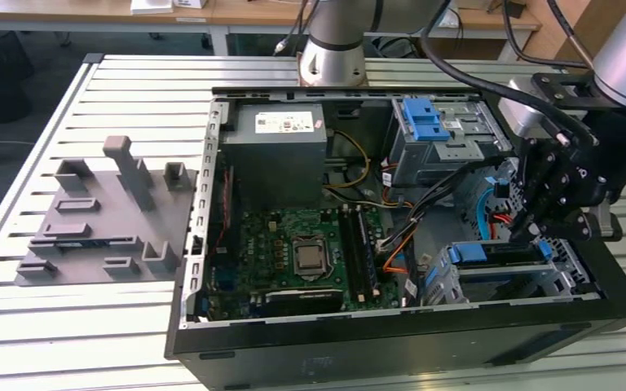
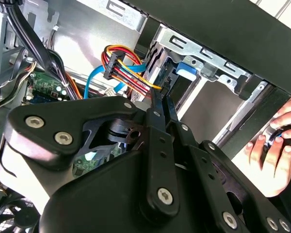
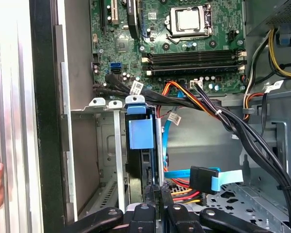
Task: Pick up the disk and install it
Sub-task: 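Insert the first disk wire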
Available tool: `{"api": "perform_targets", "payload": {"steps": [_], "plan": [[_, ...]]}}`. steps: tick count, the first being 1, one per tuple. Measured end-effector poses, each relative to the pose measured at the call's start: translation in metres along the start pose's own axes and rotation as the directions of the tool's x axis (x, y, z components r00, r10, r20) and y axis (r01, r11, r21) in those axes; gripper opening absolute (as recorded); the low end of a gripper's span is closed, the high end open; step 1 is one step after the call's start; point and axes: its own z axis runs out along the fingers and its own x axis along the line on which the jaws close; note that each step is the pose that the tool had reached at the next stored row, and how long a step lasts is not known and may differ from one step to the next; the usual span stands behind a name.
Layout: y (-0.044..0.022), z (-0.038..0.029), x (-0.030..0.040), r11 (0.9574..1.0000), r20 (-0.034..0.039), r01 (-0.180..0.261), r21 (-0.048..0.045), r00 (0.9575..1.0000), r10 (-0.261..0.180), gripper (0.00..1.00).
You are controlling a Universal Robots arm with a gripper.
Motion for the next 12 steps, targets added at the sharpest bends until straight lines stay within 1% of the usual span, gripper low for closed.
{"api": "perform_targets", "payload": {"steps": [12], "plan": [[0.0,0.0042,0.0007,1.0,0.0002,-0.001,-0.0006,1.0,0.001,0.16]]}}
